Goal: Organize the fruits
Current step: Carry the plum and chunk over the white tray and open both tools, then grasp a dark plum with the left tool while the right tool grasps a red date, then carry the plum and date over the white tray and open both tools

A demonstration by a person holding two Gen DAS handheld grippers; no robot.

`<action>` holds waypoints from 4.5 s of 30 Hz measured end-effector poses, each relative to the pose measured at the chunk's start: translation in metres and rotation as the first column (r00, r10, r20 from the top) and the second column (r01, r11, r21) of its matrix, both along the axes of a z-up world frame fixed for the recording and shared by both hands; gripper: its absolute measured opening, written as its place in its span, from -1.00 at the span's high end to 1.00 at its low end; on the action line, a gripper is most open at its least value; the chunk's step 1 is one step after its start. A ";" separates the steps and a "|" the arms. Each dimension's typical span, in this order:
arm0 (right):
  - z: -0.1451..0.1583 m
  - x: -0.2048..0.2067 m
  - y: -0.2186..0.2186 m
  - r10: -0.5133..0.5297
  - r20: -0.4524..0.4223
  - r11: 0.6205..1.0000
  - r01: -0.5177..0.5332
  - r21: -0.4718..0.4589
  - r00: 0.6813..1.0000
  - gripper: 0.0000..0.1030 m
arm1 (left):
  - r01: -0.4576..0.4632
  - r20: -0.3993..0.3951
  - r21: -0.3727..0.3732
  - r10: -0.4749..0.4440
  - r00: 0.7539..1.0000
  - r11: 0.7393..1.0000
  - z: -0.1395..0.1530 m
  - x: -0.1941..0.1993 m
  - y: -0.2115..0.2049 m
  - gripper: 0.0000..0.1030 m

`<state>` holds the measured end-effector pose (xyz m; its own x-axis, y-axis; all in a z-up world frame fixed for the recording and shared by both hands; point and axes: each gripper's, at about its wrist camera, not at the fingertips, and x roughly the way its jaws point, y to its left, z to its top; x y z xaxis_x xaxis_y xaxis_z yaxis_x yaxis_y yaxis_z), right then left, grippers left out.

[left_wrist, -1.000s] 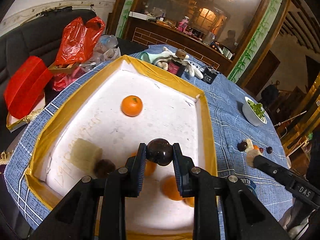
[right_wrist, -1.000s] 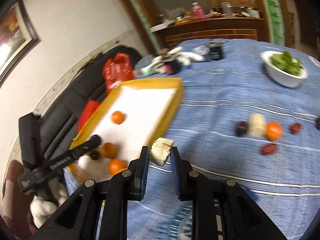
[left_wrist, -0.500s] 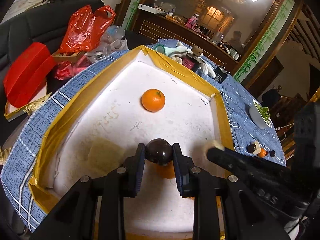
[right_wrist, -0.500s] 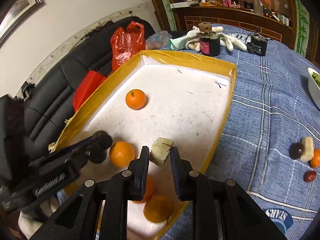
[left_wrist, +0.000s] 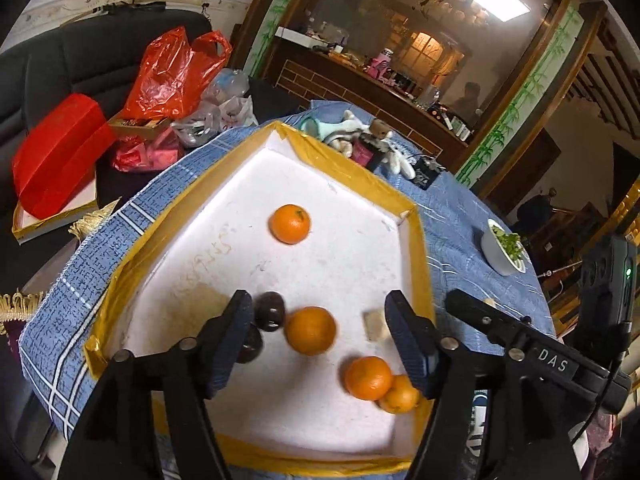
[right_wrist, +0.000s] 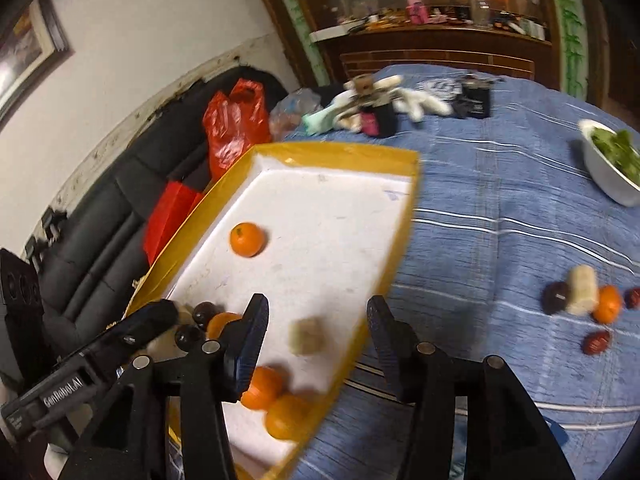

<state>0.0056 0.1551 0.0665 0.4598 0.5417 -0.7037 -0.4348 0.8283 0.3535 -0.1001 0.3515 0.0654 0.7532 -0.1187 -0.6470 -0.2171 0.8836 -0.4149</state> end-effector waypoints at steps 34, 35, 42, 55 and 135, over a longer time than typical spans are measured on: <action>-0.050 0.019 -0.194 -0.234 -0.027 0.972 0.233 -0.035 0.972 -0.20 | 0.388 -0.092 0.216 -0.377 0.922 0.896 -0.006 0.100 -0.206 -0.41; -0.052 0.021 -0.191 -0.230 -0.023 0.972 0.229 -0.043 0.973 -0.20 | 0.399 -0.097 0.226 -0.387 0.917 0.889 -0.010 0.107 -0.213 -0.41; -0.061 0.024 -0.198 -0.238 -0.048 0.971 0.237 -0.034 0.970 0.37 | 0.489 -0.095 0.331 -0.487 0.868 0.807 -0.029 0.136 -0.251 -0.38; -0.061 0.024 -0.220 -0.277 -0.118 0.958 0.284 0.040 0.954 0.36 | 0.550 -0.156 0.293 -0.529 0.834 0.782 -0.048 0.150 -0.242 0.31; 0.014 0.007 -0.161 -0.264 0.019 0.964 0.264 -0.006 0.964 -0.22 | 0.123 0.032 -0.047 -0.121 0.992 0.991 0.013 0.027 -0.040 -0.35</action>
